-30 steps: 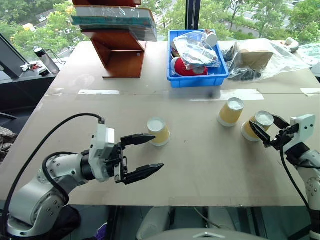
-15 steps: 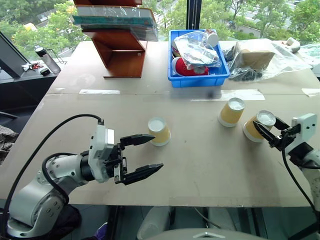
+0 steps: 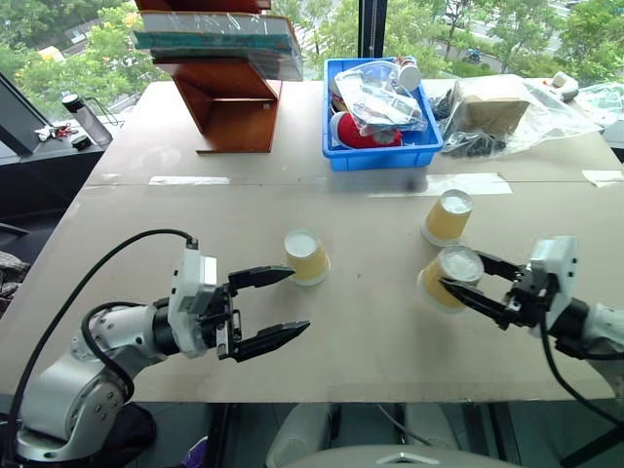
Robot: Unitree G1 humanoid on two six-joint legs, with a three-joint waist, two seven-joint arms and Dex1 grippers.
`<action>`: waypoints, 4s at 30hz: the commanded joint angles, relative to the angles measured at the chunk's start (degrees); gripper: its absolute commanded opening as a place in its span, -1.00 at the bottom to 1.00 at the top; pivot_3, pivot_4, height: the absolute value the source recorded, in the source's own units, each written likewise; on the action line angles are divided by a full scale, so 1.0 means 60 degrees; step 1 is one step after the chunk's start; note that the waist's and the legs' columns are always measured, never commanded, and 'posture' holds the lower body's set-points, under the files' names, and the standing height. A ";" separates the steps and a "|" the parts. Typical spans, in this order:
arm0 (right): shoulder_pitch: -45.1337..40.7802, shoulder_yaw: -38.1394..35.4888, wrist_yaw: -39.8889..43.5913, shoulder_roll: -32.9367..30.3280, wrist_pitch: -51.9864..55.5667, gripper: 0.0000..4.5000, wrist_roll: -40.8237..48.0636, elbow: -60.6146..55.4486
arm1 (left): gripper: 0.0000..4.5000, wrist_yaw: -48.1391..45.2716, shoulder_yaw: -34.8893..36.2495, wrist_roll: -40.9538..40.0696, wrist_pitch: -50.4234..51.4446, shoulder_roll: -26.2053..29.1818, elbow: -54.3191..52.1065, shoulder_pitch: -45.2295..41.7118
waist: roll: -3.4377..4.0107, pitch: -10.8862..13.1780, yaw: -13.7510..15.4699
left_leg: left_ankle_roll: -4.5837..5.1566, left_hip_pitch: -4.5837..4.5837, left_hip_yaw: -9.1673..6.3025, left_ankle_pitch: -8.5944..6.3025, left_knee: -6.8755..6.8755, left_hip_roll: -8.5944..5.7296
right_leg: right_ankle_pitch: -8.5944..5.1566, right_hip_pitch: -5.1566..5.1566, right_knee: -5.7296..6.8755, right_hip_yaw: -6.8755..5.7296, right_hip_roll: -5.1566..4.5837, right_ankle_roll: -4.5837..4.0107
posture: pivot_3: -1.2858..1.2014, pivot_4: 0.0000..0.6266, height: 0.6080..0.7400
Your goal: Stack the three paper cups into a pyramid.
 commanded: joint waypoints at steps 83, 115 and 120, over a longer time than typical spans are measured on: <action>0.3672 -0.2075 0.2285 -0.0106 -0.3195 1.00 0.0178 -0.1287 | 0.25 0.0082 -0.2569 0.3704 -0.1678 -0.1591 0.5433 -0.5205 | -0.0049 -0.0013 0.0067 | -0.0001 0.0000 -0.0013 0.0001 0.0031 -0.0010 | 0.0002 0.0003 0.0029 -0.0013 -0.0002 0.0004 | 0.03 -0.52 1.00; 0.4138 -0.2932 0.1554 -0.0115 -0.2935 1.00 0.0845 -0.1922 | 0.25 -0.1115 -0.4619 0.4329 -0.2160 -0.2985 0.5613 -0.6042 | -0.0055 -0.0013 0.0087 | 0.0000 -0.0007 -0.0013 0.0001 0.0122 -0.0019 | 0.0002 0.0008 0.0105 -0.0011 -0.0003 0.0005 | 0.03 -0.52 1.00; 0.4055 -0.2936 0.1460 -0.0144 -0.2862 1.00 0.0854 -0.1902 | 0.25 -0.0942 -0.4613 0.4597 -0.2280 -0.3252 0.6017 -0.6237 | -0.0057 -0.0012 0.0088 | 0.0000 -0.0005 -0.0013 0.0000 0.0142 -0.0021 | 0.0002 0.0007 0.0135 -0.0011 -0.0002 0.0006 | 0.03 -0.52 1.00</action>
